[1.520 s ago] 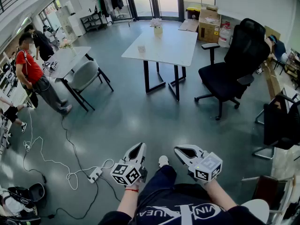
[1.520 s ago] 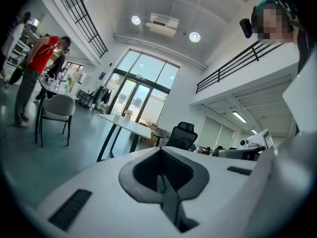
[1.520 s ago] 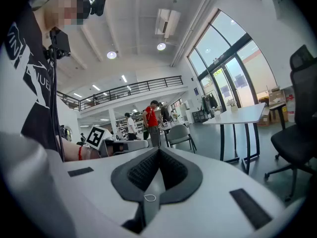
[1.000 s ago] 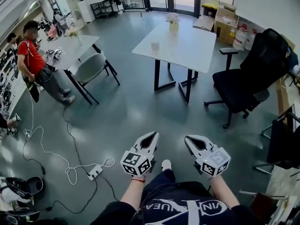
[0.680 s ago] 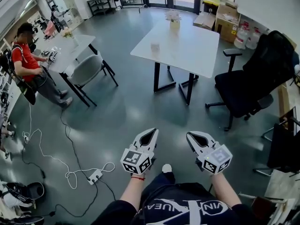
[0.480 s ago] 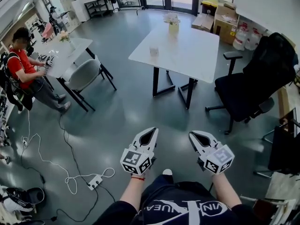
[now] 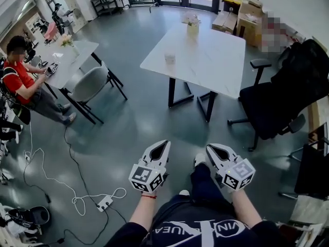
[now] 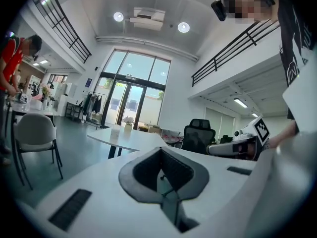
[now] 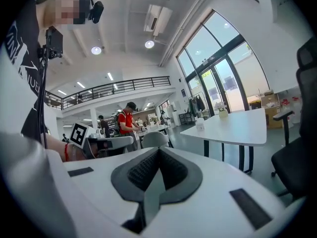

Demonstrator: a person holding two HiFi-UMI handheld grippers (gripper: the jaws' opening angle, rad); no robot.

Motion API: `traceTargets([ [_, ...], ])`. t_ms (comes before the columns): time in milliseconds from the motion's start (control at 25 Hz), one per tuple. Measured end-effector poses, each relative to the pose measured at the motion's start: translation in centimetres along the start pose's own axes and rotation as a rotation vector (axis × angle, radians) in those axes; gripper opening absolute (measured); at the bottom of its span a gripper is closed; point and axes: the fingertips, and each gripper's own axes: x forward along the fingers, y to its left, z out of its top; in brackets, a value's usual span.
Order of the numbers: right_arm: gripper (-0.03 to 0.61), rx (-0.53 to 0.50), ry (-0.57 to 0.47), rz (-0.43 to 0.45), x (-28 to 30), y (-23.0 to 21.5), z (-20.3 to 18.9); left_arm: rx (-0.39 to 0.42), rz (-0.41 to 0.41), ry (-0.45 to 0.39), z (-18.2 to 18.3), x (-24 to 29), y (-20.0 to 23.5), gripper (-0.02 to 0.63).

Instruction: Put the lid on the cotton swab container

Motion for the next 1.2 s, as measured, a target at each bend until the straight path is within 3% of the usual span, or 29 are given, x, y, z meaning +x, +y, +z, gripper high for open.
traceTargets([
  [280,0.003,0.001,-0.004,0.087,8.2,-5.1,3.5,0.0,0.061,-0.029,2.9,6.3,6.2,0.005],
  [680,0.003,-0.019,0.069,0.205,18.6,-13.9,8.4,-0.038,0.126,-0.058,7.1,17.5,13.5,0.005],
  [1200,0.003,0.04,0.124,0.28,25.0,-20.7,8.9,-0.084,0.179,-0.024,6.2,25.0,17.3,0.005],
])
